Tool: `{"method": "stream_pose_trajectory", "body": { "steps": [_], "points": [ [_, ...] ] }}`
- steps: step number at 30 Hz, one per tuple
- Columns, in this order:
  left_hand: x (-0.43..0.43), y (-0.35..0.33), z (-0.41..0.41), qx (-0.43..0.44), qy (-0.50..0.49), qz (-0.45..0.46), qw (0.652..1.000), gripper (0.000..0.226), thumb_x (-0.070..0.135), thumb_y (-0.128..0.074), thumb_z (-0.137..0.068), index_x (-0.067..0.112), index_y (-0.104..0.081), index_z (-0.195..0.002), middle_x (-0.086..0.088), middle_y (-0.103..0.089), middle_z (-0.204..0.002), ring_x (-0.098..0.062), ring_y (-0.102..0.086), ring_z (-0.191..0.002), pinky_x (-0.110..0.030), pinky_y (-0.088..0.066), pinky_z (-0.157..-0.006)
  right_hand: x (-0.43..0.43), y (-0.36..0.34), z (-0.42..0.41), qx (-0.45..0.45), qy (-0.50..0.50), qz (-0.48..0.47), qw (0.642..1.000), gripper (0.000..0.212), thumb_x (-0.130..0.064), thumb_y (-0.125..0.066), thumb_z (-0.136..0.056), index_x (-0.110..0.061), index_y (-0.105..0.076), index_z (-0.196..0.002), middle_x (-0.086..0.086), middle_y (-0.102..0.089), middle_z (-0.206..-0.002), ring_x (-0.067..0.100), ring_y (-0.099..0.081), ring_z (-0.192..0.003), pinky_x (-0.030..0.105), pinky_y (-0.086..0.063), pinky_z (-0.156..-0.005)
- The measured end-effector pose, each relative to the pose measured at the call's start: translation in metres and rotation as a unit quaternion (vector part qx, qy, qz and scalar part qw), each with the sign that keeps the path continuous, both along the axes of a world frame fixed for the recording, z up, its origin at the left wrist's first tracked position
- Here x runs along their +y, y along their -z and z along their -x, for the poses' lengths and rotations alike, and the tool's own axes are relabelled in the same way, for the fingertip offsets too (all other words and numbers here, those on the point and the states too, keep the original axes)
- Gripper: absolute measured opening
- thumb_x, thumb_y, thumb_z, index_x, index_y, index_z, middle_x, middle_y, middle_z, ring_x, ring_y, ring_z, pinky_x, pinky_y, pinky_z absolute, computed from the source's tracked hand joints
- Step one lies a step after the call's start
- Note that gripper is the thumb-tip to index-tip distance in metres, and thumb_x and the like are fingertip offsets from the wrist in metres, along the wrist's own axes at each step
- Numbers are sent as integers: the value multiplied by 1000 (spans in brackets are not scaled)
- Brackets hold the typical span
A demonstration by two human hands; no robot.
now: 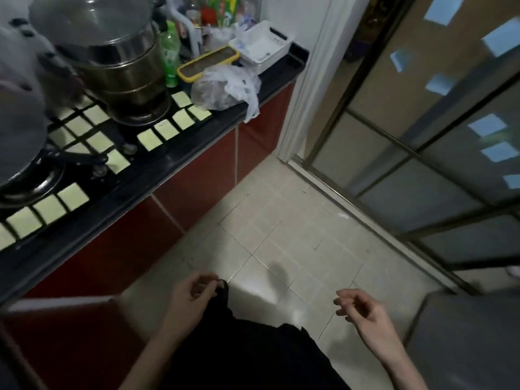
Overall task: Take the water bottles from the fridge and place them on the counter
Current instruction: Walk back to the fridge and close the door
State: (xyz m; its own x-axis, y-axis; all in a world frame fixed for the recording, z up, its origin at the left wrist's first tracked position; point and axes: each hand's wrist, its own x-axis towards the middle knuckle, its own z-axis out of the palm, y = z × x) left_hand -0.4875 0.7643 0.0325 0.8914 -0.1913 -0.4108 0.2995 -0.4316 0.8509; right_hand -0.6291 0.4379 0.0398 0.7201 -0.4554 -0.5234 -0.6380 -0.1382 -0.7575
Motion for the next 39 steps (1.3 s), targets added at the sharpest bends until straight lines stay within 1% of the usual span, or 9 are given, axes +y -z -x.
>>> {"method": "stream_pose_trajectory", "body": {
  "steps": [3, 8, 11, 13, 21, 24, 27, 32, 39],
  "points": [
    [-12, -9, -60, -23, 108, -15, 994, 10, -4, -64, -91, 0, -71, -97, -17, -74, -92, -30, -69, -80, -11, -51, -62, 17, 8, 15, 30, 62, 15, 998, 16, 1, -60, -95, -10, -70, -95, 13, -77, -88, 29, -71, -76, 13, -54, -65],
    [-41, -21, -148, -35, 271, -13, 962, 13, -6, -66, -89, 4, -72, -93, -12, -75, -87, -20, -71, -76, -25, -55, -72, 47, 25, 57, 65, 188, 11, 980, 16, 5, -62, -93, -8, -71, -92, 19, -75, -86, 33, -71, -76, 39, -57, -80],
    [-76, -19, -188, -60, 351, -28, 934, 13, -6, -66, -89, 5, -71, -93, -5, -75, -85, 1, -69, -71, -5, -50, -63, 64, 33, 84, 85, 266, 3, 960, 14, 4, -65, -91, -9, -71, -90, 22, -74, -85, 32, -71, -71, 23, -57, -68],
    [-108, -15, -204, -71, 384, -33, 920, 12, -4, -66, -89, 5, -71, -94, -7, -75, -86, 3, -67, -70, -4, -48, -62, 73, 39, 99, 101, 315, -2, 944, 14, 3, -67, -90, -9, -71, -89, 21, -74, -83, 29, -70, -68, 12, -52, -57],
    [-266, 6, -185, -72, 469, 1, 880, 12, -13, -59, -90, -11, -66, -100, -22, -71, -88, -5, -68, -63, -9, -52, -60, 55, 63, 113, 111, 455, -19, 883, 13, 1, -69, -90, -12, -72, -87, 16, -74, -79, 39, -73, -76, 18, -52, -59],
    [-318, 9, -172, -41, 488, 0, 872, 14, -13, -55, -93, -13, -64, -104, -29, -70, -92, -30, -68, -70, -12, -53, -57, 25, 58, 105, 91, 490, -15, 867, 15, -2, -67, -91, -16, -72, -88, 15, -76, -83, 34, -74, -76, 22, -54, -66],
    [-361, 7, -169, -15, 517, -20, 856, 13, -8, -54, -95, -9, -65, -102, -26, -72, -92, -40, -69, -77, -17, -53, -57, -12, 51, 95, 70, 513, -2, 855, 18, -4, -68, -91, -21, -73, -87, 8, -77, -84, 27, -74, -75, 20, -54, -66],
    [-421, 4, -178, -26, 589, -57, 806, 13, -7, -56, -94, -1, -68, -96, -17, -73, -85, -38, -71, -73, -21, -54, -58, -86, 43, 75, 26, 521, 15, 853, 18, -9, -66, -93, -25, -71, -90, 1, -76, -87, 28, -72, -82, 39, -57, -77],
    [-508, 14, -197, -12, 622, -56, 781, 20, -9, -56, -93, 6, -67, -90, -15, -74, -80, -21, -69, -60, -17, -52, -53, -162, 32, 62, 9, 572, 37, 819, 17, -13, -66, -93, -28, -71, -89, -10, -75, -90, 24, -71, -79, 36, -56, -75]
  ]
}}
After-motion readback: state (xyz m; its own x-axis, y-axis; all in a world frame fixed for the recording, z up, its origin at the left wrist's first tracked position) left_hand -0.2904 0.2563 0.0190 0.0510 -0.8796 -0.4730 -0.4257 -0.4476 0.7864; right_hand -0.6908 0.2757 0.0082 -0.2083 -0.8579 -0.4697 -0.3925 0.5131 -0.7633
